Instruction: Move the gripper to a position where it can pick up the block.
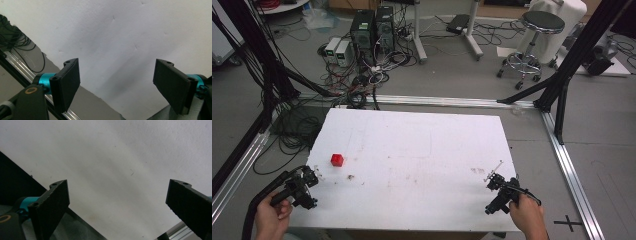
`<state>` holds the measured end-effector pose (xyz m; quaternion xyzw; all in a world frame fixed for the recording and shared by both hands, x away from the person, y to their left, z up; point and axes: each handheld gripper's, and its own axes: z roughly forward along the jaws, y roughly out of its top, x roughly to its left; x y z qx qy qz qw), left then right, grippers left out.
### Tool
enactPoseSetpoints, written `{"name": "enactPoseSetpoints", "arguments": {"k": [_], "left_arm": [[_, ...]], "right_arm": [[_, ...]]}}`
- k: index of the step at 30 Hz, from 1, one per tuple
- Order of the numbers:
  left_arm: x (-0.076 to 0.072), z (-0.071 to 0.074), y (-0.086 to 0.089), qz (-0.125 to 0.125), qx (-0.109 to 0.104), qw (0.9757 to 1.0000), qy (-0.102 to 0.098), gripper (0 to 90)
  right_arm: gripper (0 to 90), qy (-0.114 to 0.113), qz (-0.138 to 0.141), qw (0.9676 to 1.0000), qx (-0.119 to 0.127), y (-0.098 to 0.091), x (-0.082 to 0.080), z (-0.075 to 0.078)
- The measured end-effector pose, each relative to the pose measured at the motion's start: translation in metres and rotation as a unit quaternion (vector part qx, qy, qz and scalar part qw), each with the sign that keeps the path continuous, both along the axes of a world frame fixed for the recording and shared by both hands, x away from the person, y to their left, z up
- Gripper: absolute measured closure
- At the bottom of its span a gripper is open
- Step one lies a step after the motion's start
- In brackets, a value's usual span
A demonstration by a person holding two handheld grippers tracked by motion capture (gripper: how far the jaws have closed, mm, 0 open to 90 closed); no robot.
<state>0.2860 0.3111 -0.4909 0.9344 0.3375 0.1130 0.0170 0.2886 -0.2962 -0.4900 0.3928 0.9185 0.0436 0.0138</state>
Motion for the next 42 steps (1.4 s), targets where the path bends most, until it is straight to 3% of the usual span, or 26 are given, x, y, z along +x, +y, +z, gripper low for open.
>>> {"name": "enactPoseSetpoints", "arguments": {"k": [13,19,31,42], "left_arm": [[0.001,0.002,0.000,-0.003,-0.003,1.0000,0.000,21.9],[0.001,0.002,-0.001,-0.001,-0.005,1.0000,-0.004,21.9],[0.000,0.002,-0.003,-0.004,-0.006,1.0000,-0.004,21.9],[0.004,0.008,-0.001,-0.033,-0.004,0.9995,-0.001,21.9]], "right_arm": [[4.3,0.002,0.012,0.9999,-0.003,0.005,0.001,0.005],[4.3,-0.001,0.004,1.0000,0.002,0.003,-0.001,0.010],[4.3,-0.002,0.009,1.0000,0.004,0.002,-0.003,0.009],[4.3,0.001,0.010,0.9999,0.006,0.002,-0.003,0.009]]}}
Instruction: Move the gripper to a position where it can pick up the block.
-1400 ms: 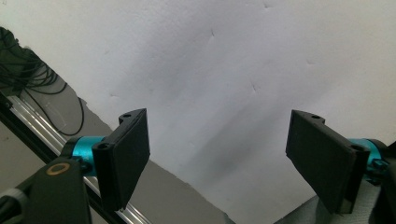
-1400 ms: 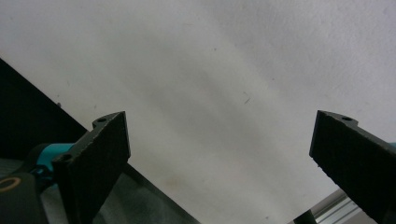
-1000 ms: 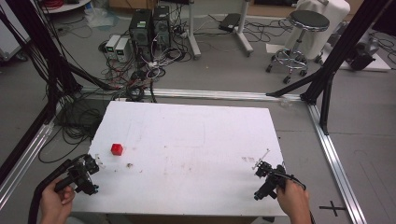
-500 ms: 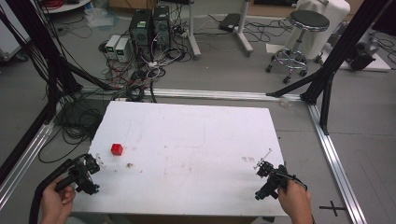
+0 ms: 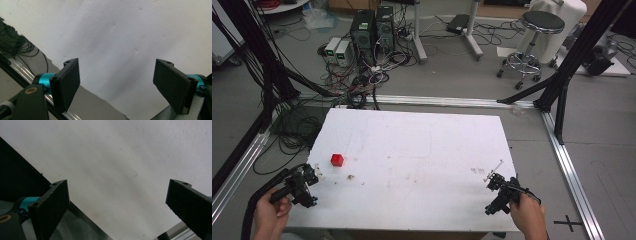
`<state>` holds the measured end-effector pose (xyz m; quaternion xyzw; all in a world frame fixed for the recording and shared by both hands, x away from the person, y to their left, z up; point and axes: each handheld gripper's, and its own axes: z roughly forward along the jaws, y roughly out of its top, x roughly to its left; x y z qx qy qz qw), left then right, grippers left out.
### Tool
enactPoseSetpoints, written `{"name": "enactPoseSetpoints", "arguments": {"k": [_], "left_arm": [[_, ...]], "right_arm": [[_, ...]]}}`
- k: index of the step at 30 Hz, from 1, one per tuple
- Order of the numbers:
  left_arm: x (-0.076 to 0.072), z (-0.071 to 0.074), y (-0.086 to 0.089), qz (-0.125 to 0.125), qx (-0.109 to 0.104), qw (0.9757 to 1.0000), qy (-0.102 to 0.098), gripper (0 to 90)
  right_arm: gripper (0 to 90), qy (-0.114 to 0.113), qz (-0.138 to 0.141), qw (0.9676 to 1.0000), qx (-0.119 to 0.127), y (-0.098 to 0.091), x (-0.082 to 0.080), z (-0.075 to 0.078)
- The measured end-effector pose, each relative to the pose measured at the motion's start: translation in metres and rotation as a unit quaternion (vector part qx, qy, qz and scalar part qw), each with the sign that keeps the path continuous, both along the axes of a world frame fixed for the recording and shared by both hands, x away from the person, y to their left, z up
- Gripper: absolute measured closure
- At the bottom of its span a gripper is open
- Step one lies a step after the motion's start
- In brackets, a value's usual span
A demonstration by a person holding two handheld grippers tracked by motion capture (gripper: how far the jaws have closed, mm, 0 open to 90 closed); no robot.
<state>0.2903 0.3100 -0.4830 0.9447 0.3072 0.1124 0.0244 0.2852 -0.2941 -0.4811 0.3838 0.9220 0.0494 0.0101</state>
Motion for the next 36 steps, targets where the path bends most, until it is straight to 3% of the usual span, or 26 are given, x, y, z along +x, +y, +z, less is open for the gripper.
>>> {"name": "enactPoseSetpoints", "arguments": {"k": [8,9,15,24,29,36], "left_arm": [[0.014,0.007,0.002,-0.061,0.008,0.9980,0.013,21.9],[0.017,0.008,0.004,-0.079,0.013,0.9966,0.018,21.9],[0.028,0.011,0.007,-0.116,0.017,0.9927,0.029,21.9],[0.049,0.017,0.016,-0.154,-0.001,0.9874,0.038,21.9],[0.062,0.022,0.016,-0.189,-0.005,0.9811,0.044,21.9],[0.077,0.023,0.016,-0.208,0.001,0.9767,0.052,21.9]], "right_arm": [[4.3,0.002,0.003,1.0000,0.001,0.000,0.000,-0.002],[4.3,0.002,0.002,1.0000,0.001,0.000,0.000,-0.002],[4.3,0.005,0.006,1.0000,-0.003,0.002,0.000,-0.004],[4.3,0.006,0.008,0.9999,-0.003,0.003,0.000,-0.006],[4.3,0.009,0.010,0.9999,-0.007,0.004,0.000,-0.007],[4.3,0.010,0.008,0.9999,-0.008,0.004,0.000,-0.007]]}}
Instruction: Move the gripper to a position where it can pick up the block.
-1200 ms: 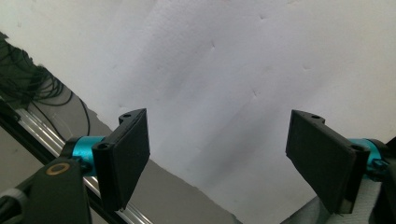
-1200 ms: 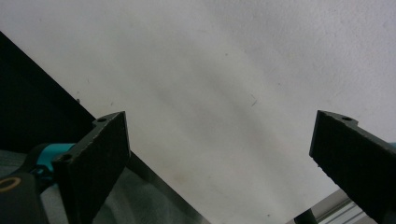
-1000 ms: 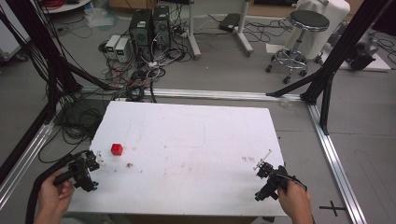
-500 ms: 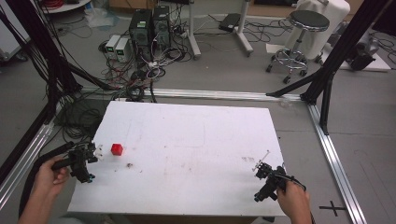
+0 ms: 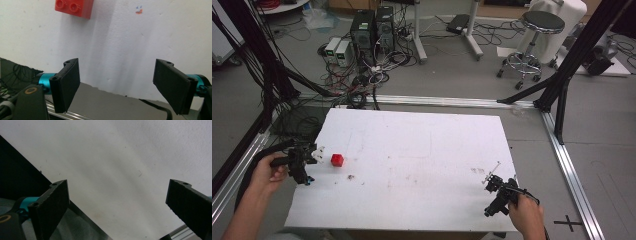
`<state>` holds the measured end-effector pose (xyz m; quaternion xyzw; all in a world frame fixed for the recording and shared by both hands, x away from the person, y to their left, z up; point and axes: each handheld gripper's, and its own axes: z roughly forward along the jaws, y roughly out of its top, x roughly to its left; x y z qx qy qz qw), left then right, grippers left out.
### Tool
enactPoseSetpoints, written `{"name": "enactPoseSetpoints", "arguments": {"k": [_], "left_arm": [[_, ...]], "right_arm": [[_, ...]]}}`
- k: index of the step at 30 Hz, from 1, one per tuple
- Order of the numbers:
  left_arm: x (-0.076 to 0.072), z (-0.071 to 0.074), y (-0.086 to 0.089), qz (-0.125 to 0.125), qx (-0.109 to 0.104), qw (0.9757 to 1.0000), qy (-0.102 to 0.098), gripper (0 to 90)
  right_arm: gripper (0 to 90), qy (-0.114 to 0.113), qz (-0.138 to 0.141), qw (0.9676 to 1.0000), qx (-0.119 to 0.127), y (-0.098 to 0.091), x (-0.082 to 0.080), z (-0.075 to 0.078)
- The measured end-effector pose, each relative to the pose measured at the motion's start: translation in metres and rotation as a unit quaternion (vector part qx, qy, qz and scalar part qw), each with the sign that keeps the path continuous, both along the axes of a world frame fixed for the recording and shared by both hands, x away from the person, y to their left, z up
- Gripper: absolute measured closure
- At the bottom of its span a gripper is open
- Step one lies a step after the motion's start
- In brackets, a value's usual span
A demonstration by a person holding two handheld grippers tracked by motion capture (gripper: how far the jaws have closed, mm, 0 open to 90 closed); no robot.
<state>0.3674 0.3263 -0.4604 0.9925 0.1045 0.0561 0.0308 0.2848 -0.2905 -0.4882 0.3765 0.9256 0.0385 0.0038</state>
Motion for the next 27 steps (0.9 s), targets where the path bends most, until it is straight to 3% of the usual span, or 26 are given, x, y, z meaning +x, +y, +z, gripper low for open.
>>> {"name": "enactPoseSetpoints", "arguments": {"k": [16,27], "left_arm": [[0.032,0.000,-0.016,-0.055,-0.003,0.9984,0.014,21.9],[0.050,-0.005,-0.032,-0.089,0.002,0.9957,0.025,22.0]], "right_arm": [[4.3,0.001,0.006,1.0000,-0.003,0.002,0.000,-0.002],[4.3,0.004,0.007,1.0000,-0.004,0.001,-0.002,-0.002]]}}
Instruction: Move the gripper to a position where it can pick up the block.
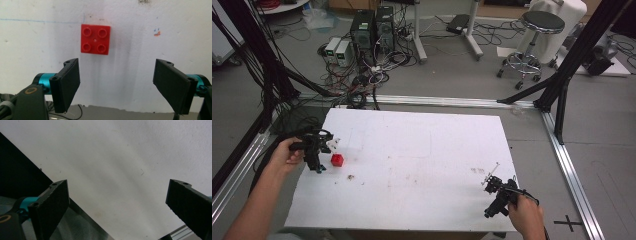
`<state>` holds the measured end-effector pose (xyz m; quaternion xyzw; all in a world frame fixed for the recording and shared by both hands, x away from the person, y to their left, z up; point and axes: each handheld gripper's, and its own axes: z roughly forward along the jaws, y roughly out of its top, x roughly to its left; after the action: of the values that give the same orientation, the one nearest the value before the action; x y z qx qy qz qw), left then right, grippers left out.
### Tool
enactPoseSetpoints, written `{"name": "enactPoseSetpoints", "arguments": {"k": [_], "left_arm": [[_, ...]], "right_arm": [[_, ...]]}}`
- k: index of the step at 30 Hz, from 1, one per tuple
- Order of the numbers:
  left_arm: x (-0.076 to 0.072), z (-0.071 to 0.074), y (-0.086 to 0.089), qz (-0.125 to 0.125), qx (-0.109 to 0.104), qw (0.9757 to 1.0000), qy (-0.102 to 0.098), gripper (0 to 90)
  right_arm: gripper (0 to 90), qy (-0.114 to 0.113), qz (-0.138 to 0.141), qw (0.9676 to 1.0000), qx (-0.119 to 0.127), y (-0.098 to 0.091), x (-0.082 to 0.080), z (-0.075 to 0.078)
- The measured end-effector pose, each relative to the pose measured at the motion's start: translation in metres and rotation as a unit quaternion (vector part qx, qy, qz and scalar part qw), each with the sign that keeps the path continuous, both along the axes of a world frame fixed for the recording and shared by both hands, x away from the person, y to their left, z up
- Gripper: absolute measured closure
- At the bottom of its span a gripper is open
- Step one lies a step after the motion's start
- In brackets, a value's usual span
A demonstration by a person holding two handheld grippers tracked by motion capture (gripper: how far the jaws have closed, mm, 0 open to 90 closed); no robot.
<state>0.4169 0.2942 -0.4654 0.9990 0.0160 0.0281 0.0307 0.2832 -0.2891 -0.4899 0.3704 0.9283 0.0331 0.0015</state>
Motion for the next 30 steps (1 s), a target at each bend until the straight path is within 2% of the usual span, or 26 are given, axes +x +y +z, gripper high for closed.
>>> {"name": "enactPoseSetpoints", "arguments": {"k": [6,14,17,22,30], "left_arm": [[0.010,-0.003,-0.006,-0.006,0.000,1.0000,0.006,21.9],[0.017,-0.016,-0.018,-0.034,0.006,0.9992,0.019,21.9],[0.020,-0.022,-0.021,-0.037,0.009,0.9991,0.020,21.9],[0.025,-0.030,-0.022,-0.028,0.007,0.9993,0.025,22.0],[0.029,-0.037,-0.023,-0.030,0.010,0.9990,0.031,22.0]], "right_arm": [[4.3,0.001,0.000,1.0000,-0.001,0.000,0.000,0.000],[4.3,0.002,-0.001,1.0000,-0.004,-0.001,0.000,-0.001],[4.3,0.002,-0.002,1.0000,-0.004,0.000,0.000,-0.001],[4.3,0.003,0.000,1.0000,-0.003,0.000,-0.001,-0.002],[4.3,0.005,-0.001,1.0000,-0.002,-0.001,-0.001,-0.003]]}}
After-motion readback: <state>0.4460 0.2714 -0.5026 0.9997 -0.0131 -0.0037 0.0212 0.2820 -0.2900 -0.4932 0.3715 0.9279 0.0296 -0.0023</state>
